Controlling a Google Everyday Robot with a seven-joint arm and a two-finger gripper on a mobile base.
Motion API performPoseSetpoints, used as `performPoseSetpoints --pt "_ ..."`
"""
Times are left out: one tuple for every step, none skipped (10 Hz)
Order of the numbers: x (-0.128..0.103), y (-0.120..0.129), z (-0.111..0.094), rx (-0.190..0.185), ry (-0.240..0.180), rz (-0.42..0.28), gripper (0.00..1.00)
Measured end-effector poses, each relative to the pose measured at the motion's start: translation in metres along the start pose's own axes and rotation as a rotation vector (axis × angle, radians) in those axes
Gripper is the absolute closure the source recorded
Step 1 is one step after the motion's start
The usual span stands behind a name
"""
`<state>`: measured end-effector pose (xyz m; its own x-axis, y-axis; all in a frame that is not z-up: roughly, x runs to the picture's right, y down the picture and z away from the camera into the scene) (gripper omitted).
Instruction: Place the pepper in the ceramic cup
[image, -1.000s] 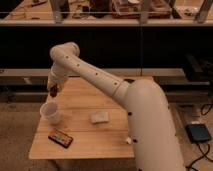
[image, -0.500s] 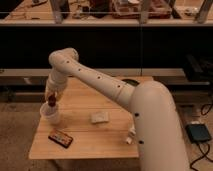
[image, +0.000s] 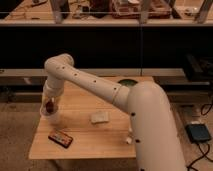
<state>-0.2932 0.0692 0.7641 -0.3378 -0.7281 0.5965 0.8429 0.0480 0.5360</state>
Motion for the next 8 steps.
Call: performPoseSetpoints --pt "-0.0006 -0.0004 0.0036 -0.003 -0.003 -0.012 0.38" --pt "-0.0009 -0.0012 0.0075 -0.008 -0.005 -0.025 0.29" --pt "-0.0001 -0.0022 0.0106 -0.011 -0.004 -0.037 0.21" --pt "0.0015 -0.0021 0.0106 -0.011 0.001 -0.043 0.20" --pt "0.0023 -0.0014 0.0106 -0.010 0.003 -0.045 0.20" --pt "0.0033 -0.0016 0.0106 -0.009 0.006 -0.049 0.20" --pt "0.0042 -0.0037 0.0103 -0.008 0.011 -0.055 0.20" --pt "0.0056 -0.0041 0.0082 -0.008 0.017 -0.057 0.20"
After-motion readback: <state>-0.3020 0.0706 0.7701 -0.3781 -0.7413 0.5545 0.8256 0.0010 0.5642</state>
